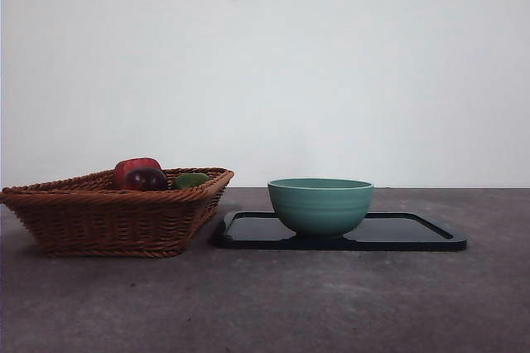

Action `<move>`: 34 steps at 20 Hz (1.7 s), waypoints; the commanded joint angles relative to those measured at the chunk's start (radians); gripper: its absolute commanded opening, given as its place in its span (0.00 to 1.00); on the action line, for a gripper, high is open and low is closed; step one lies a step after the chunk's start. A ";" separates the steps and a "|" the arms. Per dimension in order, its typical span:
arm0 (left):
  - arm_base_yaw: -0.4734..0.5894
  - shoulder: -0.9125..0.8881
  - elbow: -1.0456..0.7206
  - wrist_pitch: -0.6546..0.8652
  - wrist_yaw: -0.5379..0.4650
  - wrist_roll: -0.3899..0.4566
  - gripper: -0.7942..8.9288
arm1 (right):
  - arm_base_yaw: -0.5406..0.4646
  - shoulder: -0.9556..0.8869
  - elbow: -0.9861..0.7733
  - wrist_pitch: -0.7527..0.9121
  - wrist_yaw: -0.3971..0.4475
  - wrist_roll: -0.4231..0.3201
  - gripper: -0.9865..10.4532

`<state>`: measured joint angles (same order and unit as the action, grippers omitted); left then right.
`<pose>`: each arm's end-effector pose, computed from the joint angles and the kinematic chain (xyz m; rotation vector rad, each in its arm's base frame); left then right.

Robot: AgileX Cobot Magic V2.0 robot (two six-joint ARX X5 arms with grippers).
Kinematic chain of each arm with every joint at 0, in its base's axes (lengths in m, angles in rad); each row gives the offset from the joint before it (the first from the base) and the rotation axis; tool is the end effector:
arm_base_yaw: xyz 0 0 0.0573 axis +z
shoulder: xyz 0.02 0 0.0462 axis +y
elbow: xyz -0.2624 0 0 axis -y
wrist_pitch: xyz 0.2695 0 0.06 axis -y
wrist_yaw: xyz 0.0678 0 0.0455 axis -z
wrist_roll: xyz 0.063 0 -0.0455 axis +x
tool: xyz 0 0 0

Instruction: Pick up the wifruite, put it on the bowl, pick up the plate, put it on desk

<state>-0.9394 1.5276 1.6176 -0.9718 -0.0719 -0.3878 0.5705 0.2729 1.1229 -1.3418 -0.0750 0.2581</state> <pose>0.2130 -0.2837 0.3488 0.0943 0.9276 -0.6352 0.0103 0.0122 0.3546 0.1216 0.5624 0.5646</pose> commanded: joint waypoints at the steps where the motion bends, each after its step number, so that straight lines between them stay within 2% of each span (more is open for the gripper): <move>1: 0.014 0.126 0.114 -0.073 0.005 0.070 0.69 | 0.008 0.003 0.010 -0.072 0.004 -0.014 0.61; 6: 0.074 0.372 0.322 -0.169 0.005 0.151 0.69 | 0.008 0.003 0.010 -0.072 0.003 -0.014 0.61; 12: 0.128 0.605 0.504 -0.135 0.003 0.257 0.69 | 0.008 0.003 0.010 -0.072 0.004 -0.011 0.61; 21: 0.150 0.758 0.515 0.011 0.001 0.268 0.69 | 0.008 0.003 0.010 -0.072 0.004 -0.007 0.61; 30: 0.168 0.827 0.515 0.029 0.000 0.267 0.69 | 0.008 0.003 0.010 -0.072 0.004 0.004 0.61; 34: 0.172 0.839 0.515 0.035 0.000 0.268 0.56 | 0.008 0.003 0.010 -0.072 0.005 0.004 0.61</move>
<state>-0.7628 2.3276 2.1048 -0.9390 -0.0723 -0.1280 0.5705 0.2729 1.1229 -1.3418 -0.0746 0.2592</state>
